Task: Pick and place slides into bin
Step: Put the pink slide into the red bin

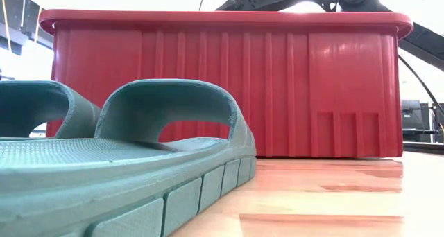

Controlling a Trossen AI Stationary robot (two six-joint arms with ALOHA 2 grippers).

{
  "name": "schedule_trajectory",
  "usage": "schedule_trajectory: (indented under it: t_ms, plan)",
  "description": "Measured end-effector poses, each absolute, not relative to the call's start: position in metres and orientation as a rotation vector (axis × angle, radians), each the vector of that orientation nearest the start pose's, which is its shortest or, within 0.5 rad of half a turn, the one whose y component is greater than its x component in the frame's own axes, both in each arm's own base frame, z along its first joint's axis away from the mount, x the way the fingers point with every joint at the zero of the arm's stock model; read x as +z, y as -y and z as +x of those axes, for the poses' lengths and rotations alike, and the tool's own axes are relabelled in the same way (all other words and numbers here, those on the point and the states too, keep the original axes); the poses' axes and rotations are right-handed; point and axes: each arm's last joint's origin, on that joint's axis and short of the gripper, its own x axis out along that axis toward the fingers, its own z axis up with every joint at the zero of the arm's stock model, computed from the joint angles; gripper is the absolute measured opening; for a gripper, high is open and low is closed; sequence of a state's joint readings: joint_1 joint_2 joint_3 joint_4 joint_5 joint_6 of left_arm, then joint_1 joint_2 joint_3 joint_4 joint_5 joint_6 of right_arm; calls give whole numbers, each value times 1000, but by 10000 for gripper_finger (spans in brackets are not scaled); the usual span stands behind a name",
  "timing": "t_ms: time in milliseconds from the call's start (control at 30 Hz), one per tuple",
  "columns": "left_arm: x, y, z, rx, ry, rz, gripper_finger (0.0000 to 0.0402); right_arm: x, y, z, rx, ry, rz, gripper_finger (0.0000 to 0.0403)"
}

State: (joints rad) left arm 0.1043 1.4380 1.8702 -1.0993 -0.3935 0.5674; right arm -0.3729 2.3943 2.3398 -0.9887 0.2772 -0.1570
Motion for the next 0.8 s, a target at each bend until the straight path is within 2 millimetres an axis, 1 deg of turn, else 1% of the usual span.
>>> schedule_trajectory:
  t_ms: [267, 333, 600, 700, 800]
  plan:
    - [464, -38, 254, 276, -788, 631, 129, 247, 194, 473, -480, -1086, -77, 0]
    - [464, -37, 254, 267, -785, 628, 129, 247, 194, 473, -474, -1086, -76, 6]
    - [464, -37, 254, 262, -784, 627, 129, 247, 197, 471, -524, -1093, -90, 83]
    - [464, -37, 254, 262, -784, 627, 129, 248, 198, 471, -546, -1095, -102, 99]
    - [464, -37, 254, 260, -783, 626, 129, 247, 198, 471, -541, -1093, -98, 106]
